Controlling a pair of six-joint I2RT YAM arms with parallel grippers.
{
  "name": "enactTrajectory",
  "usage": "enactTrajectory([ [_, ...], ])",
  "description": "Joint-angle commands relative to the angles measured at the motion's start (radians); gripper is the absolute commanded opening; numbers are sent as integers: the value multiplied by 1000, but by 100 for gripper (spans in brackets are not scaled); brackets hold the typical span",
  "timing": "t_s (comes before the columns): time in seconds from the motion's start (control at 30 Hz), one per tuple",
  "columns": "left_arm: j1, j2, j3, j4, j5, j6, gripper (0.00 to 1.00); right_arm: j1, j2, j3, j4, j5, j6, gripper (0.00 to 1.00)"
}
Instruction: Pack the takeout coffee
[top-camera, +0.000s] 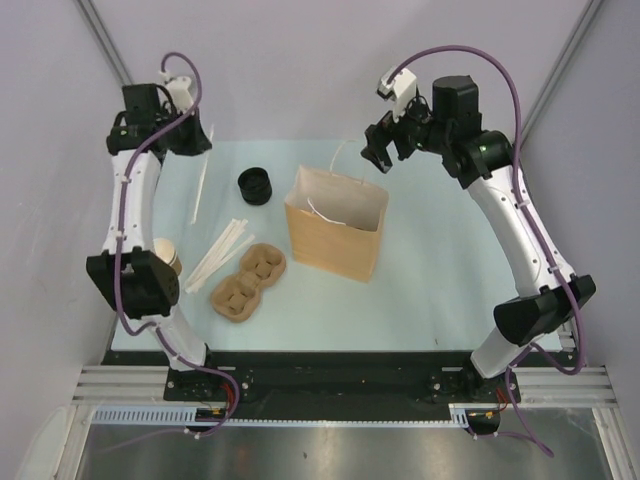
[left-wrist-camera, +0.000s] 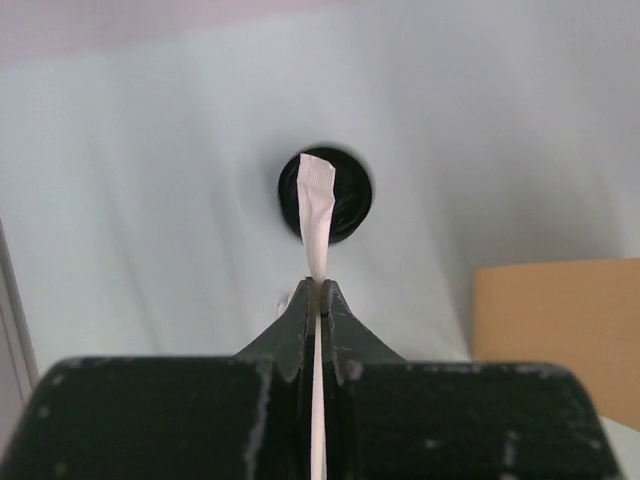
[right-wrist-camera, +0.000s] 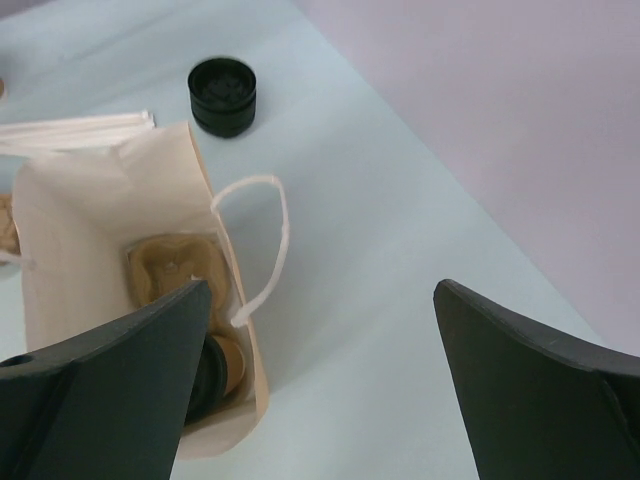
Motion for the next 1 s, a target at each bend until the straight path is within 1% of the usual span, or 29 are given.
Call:
enactTrajectory([
  [0.0, -2, -79, 179, 108, 255, -82, 0, -9, 38, 163, 68, -42, 45, 100],
  [0.03, -2, -90, 185, 150, 312, -101, 0, -10, 53, 186, 68, -48, 52, 100],
  [0.07, -2, -108, 168, 203, 409, -124, 0, -10, 62, 231, 62, -54, 59, 99],
  [0.1, -2, -126, 147, 336, 460, -188, 0, -10, 66, 248, 60, -71, 68, 100],
  [0.13, -11, -170, 118, 413, 499, -219, 0, -10, 73, 259, 62, -82, 89, 100],
  [0.17, -19, -194, 54, 490, 539, -245, 0, -10, 70, 266, 68, -94, 98, 100],
  [0.2, -28, -214, 21, 631, 548, -286, 0, -9, 67, 263, 71, -112, 108, 100],
  [0.23, -58, -249, -2, 690, 559, -294, 0, -4, 63, 257, 77, -115, 115, 100],
  [0.3, -98, -264, -37, 803, 588, -286, 0, -3, 49, 243, 83, -126, 125, 100],
  [0.33, -153, -268, -34, 821, 597, -273, 0, -1, 44, 243, 83, -135, 129, 99],
  [0.47, -262, -249, -20, 828, 642, -187, 0, 10, 20, 222, 80, -151, 126, 97],
  [0.5, -281, -245, -25, 866, 651, -164, 0, 11, 15, 213, 79, -134, 122, 97],
  [0.57, -335, -226, -33, 888, 691, -148, 0, 10, 4, 184, 76, -117, 123, 96],
  [0.67, -404, -205, -28, 884, 712, -104, 0, 2, -3, 179, 56, -94, 146, 96],
  [0.73, -440, -183, -27, 848, 725, -85, 0, -10, -11, 174, 46, -82, 164, 95],
  [0.83, -467, -180, -89, 851, 735, -128, 0, -41, -37, 122, 42, -66, 184, 95],
  [0.87, -471, -189, -162, 867, 739, -128, 0, -52, -46, 83, 46, -65, 191, 95],
  [0.9, -477, -200, -204, 906, 734, -159, 0, -61, -57, 66, 48, -63, 195, 95],
  [0.97, -499, -223, -296, 942, 714, -158, 0, -87, -79, 30, 55, -65, 212, 95],
])
